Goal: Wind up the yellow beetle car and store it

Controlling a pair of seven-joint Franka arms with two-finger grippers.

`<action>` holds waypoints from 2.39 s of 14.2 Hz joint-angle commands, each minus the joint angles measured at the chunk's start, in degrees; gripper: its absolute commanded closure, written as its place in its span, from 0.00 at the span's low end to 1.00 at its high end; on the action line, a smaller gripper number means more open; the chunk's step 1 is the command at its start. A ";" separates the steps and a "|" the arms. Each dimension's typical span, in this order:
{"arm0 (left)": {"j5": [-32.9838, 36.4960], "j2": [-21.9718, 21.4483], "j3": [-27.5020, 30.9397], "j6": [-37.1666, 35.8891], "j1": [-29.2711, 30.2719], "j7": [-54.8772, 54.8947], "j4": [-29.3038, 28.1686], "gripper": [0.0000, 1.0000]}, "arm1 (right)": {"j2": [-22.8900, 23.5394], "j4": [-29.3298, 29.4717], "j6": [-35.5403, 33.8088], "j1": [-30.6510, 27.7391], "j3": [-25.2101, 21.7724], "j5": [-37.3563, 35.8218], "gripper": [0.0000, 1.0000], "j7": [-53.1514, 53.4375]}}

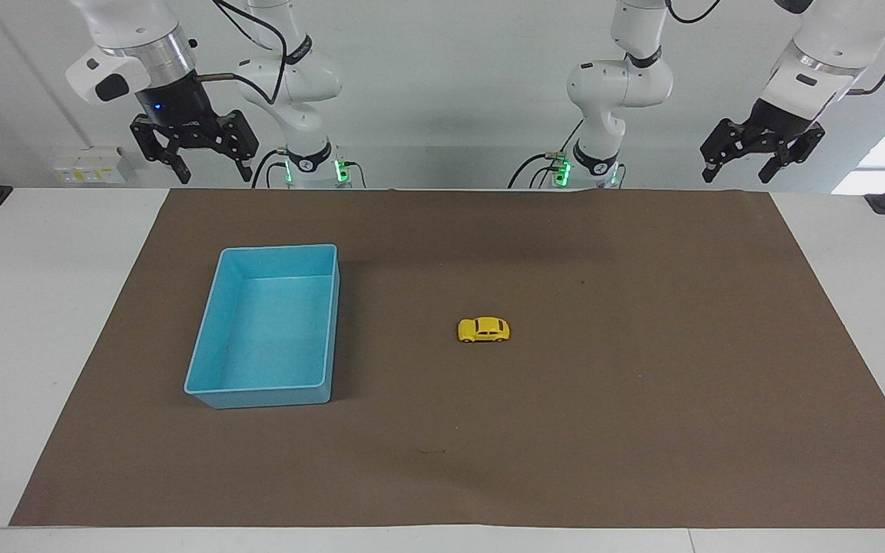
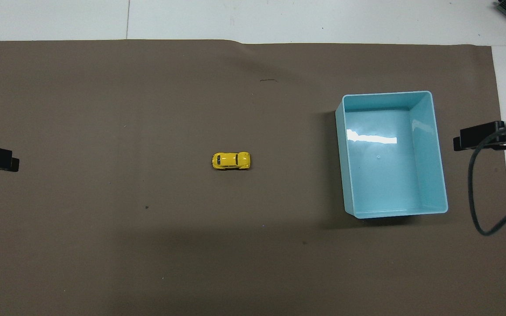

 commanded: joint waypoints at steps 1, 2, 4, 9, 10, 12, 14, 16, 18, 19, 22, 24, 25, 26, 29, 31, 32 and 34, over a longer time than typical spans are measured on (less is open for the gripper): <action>0.62 -0.37 -0.55 0.17 0.87 -0.52 -0.63 0.00 | -0.83 -0.60 -0.22 -0.38 0.05 -0.14 0.00 0.96; 0.62 -0.37 -0.55 0.17 0.87 -0.78 -0.63 0.00 | -0.83 -0.60 -0.22 -0.38 0.05 -0.14 0.00 0.96; 0.62 -0.37 -0.55 -0.09 0.87 -1.22 -0.63 0.00 | -0.83 -0.60 -0.22 -0.38 0.05 -0.14 0.00 0.96; 0.62 -0.37 -0.64 -0.18 0.87 -4.73 -0.63 0.00 | -0.83 -0.60 -0.22 -0.38 0.05 -0.14 0.00 0.96; 0.62 -0.46 -0.64 -0.18 0.87 -5.44 -0.63 0.00 | -0.83 -0.60 -0.22 -0.38 0.05 -0.14 0.00 0.96; 0.53 -0.55 -0.64 -0.45 0.87 -10.07 -0.81 0.00 | -0.83 -0.60 -0.22 -0.38 0.05 -0.14 0.00 0.96; 0.27 -0.90 -0.64 -0.36 0.87 -17.80 -1.34 0.00 | -0.83 -0.60 -0.22 -0.38 0.05 -0.14 0.00 0.96; 0.09 -0.99 -0.64 -0.27 0.78 -23.00 -1.51 0.00 | -0.83 -0.60 -0.22 -0.38 0.05 -0.14 0.00 0.96; 0.09 -1.17 -0.64 -0.27 0.87 -27.92 -1.78 0.00 | -0.83 -0.60 -0.22 -0.38 0.05 -0.14 0.00 0.96; 0.09 -1.25 -0.64 -0.53 0.87 -31.34 -1.86 0.00 | -0.83 -0.60 -0.22 -0.38 0.05 -0.14 0.00 0.96; -0.17 -1.69 -0.64 -0.45 0.70 -41.80 -2.48 0.00 | -0.83 -0.60 -0.22 -0.38 0.05 -0.06 0.00 0.96; -0.17 -2.22 -0.64 -0.53 0.69 -44.80 -3.18 0.00 | -0.83 -0.60 -0.22 -0.38 0.05 -0.14 0.00 0.96; -0.17 -2.31 -0.64 -0.54 0.69 -48.30 -3.62 0.00 | -0.83 -0.60 -0.22 -0.38 0.05 -0.14 0.00 0.96; -0.17 -2.74 -0.64 -0.19 0.78 -52.77 -4.06 0.00 | -0.83 -0.60 -0.22 -0.38 0.05 -0.14 0.00 0.96; -0.17 -2.75 -0.64 0.34 0.17 -63.76 -5.72 0.00 | -0.83 -0.60 -0.22 -0.38 0.05 -0.14 0.00 0.96; -0.17 -2.75 -0.73 2.09 -0.10 -70.19 -6.70 0.00 | -0.83 -0.60 -0.22 -0.38 0.05 -0.14 0.00 0.96; -0.17 -2.57 -0.73 2.45 -0.10 -72.39 -6.79 0.00 | -0.83 -0.60 -0.22 -0.38 0.05 -0.14 0.00 0.96; -0.17 -2.13 -1.08 3.33 -0.18 -76.70 -7.22 0.00 | -0.83 -0.60 -0.22 -0.38 0.05 -0.14 0.00 0.96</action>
